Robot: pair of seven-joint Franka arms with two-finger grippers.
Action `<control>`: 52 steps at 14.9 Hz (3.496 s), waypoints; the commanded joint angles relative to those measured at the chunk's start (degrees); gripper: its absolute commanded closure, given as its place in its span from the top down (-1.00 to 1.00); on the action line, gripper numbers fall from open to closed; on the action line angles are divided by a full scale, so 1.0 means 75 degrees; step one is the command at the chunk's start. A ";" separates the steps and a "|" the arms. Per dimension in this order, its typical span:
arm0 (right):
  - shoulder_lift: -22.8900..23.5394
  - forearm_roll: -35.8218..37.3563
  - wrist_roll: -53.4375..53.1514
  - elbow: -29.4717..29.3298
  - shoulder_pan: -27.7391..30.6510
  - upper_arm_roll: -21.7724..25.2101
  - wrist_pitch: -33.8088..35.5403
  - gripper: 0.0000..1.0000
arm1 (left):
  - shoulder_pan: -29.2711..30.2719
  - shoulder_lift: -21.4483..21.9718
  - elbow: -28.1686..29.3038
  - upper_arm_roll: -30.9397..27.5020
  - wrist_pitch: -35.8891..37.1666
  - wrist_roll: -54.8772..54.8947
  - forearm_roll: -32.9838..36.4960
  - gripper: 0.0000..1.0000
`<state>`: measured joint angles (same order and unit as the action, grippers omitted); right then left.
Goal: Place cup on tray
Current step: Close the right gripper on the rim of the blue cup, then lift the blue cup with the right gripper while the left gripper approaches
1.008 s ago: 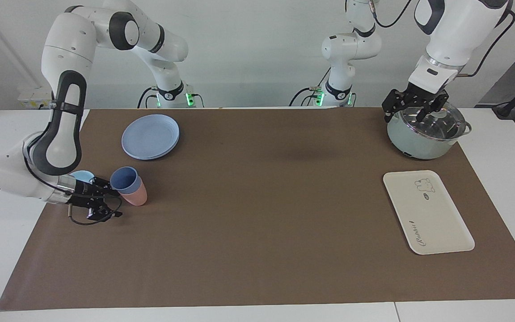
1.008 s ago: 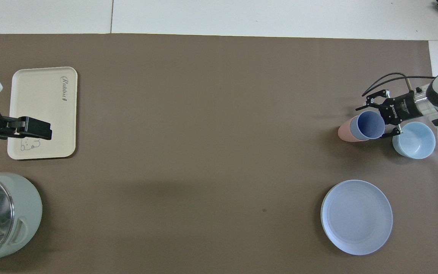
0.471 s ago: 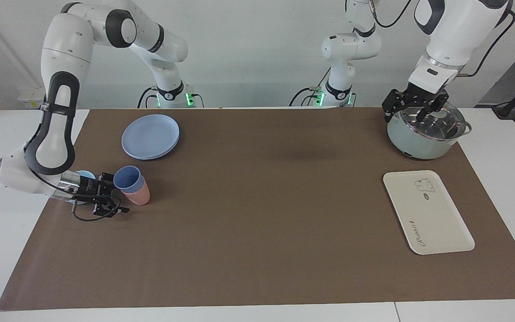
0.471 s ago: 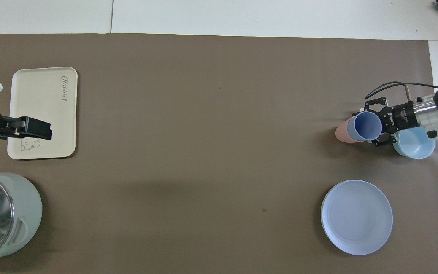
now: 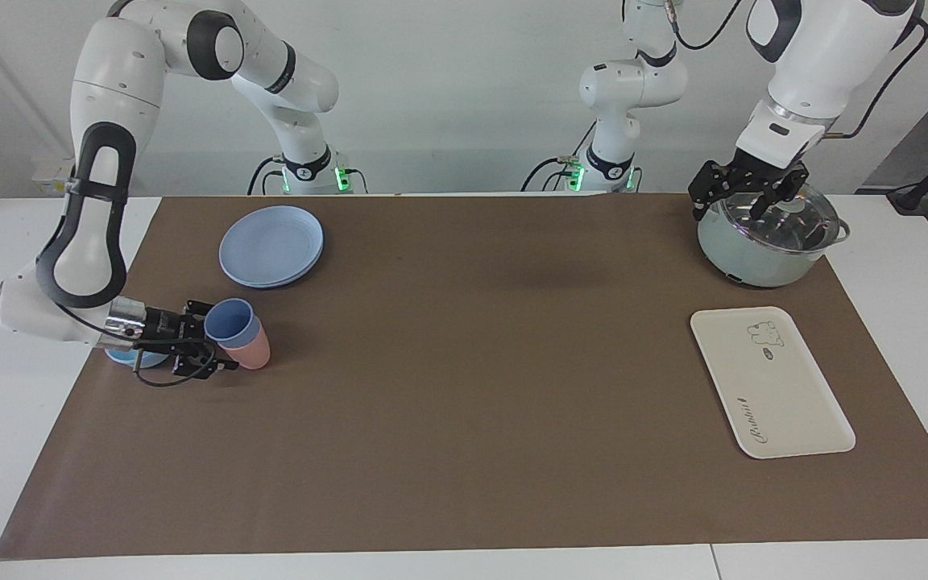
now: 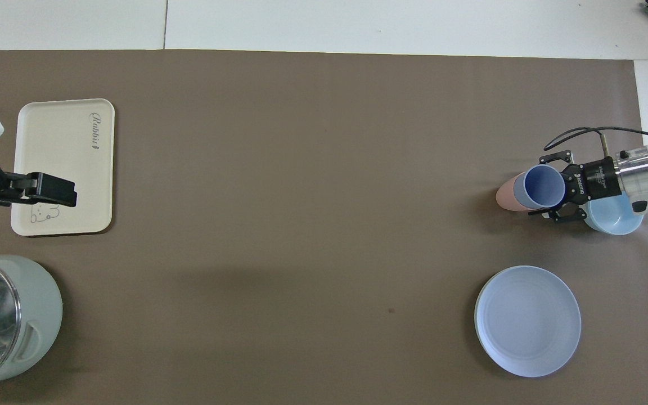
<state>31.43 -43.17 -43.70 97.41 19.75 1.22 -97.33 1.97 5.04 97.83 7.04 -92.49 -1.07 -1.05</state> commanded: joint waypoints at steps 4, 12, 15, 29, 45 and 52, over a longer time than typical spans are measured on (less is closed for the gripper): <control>-0.0300 -0.0806 0.0015 0.0651 0.0027 -0.0092 -0.0487 0.69 | 0.0030 0.0113 0.0057 0.0022 0.0039 -0.0092 0.0140 1.00; -0.0500 -0.1310 0.0026 0.1145 0.0004 -0.0092 -0.0477 0.30 | 0.0053 0.0113 0.0069 0.0010 0.0050 -0.0115 0.0129 1.00; -0.0511 -0.1311 0.0026 0.1040 0.0027 -0.0103 0.0060 -0.99 | 0.0053 0.0124 0.0069 0.0010 -0.0008 -0.0115 0.0129 1.00; -0.2233 -0.0584 -0.1647 0.1380 -0.1986 -0.0068 -0.0721 -1.00 | -0.0776 0.0101 0.0127 0.0175 -0.0685 -0.2018 -0.0645 1.00; -0.2914 -0.0584 -0.4920 0.1274 -0.4613 -0.0104 -0.2245 -1.00 | -0.4200 -0.0425 0.0350 0.0186 -0.3605 -0.8365 -0.1102 1.00; -0.2902 -0.0584 -0.5142 0.1251 -0.4765 -0.0104 -0.2515 -1.00 | -0.4540 -0.1199 0.0140 0.0186 -0.4612 -0.9044 -0.1020 1.00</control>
<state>11.12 -48.17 -80.54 105.67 -15.58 0.53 -115.04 -30.33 -2.79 99.84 9.41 -124.54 -66.74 -8.53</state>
